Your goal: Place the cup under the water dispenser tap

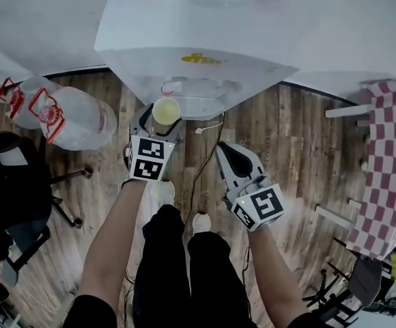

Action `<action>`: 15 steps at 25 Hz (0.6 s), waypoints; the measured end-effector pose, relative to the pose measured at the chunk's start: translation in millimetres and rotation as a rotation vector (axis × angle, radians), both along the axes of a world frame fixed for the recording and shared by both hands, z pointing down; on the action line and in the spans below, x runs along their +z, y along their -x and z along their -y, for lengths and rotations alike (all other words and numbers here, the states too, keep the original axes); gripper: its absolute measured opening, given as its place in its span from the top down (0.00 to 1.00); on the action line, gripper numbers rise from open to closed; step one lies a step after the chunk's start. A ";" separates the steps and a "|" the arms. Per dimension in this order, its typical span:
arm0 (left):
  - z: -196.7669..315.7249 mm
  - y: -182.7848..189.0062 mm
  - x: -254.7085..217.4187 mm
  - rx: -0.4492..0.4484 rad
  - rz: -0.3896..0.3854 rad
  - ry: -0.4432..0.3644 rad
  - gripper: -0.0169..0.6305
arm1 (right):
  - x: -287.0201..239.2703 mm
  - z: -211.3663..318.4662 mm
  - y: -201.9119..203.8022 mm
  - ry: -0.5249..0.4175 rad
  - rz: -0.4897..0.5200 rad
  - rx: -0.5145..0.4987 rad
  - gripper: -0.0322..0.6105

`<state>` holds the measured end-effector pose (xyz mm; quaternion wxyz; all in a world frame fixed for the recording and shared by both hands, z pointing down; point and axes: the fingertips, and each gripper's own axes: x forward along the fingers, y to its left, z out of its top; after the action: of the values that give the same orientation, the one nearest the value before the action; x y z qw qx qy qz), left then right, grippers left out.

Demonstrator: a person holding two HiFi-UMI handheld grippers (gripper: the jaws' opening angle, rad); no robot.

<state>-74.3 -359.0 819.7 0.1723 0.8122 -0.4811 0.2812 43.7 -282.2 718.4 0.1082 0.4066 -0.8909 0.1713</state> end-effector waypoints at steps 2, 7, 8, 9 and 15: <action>6.4 -1.2 6.3 0.002 0.005 -0.003 0.42 | 5.4 2.1 -1.7 0.001 0.001 0.007 0.92; 16.8 -2.6 21.8 -0.001 0.023 0.018 0.42 | 11.0 8.1 -3.5 -0.001 0.007 0.024 0.92; 18.4 -2.5 24.6 -0.002 0.026 0.021 0.42 | 12.0 8.4 -3.9 -0.001 0.007 0.026 0.92; 20.1 -2.3 27.2 -0.004 0.028 0.023 0.42 | 13.1 8.5 -4.3 -0.001 0.008 0.030 0.92; 28.6 -4.2 36.3 -0.001 0.040 0.018 0.42 | 19.3 7.9 -8.0 0.007 0.007 0.049 0.92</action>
<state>-70.1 -387.6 856.0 0.1700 0.8046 -0.4826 0.3015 51.6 -290.1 737.7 0.1021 0.4273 -0.8804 0.1786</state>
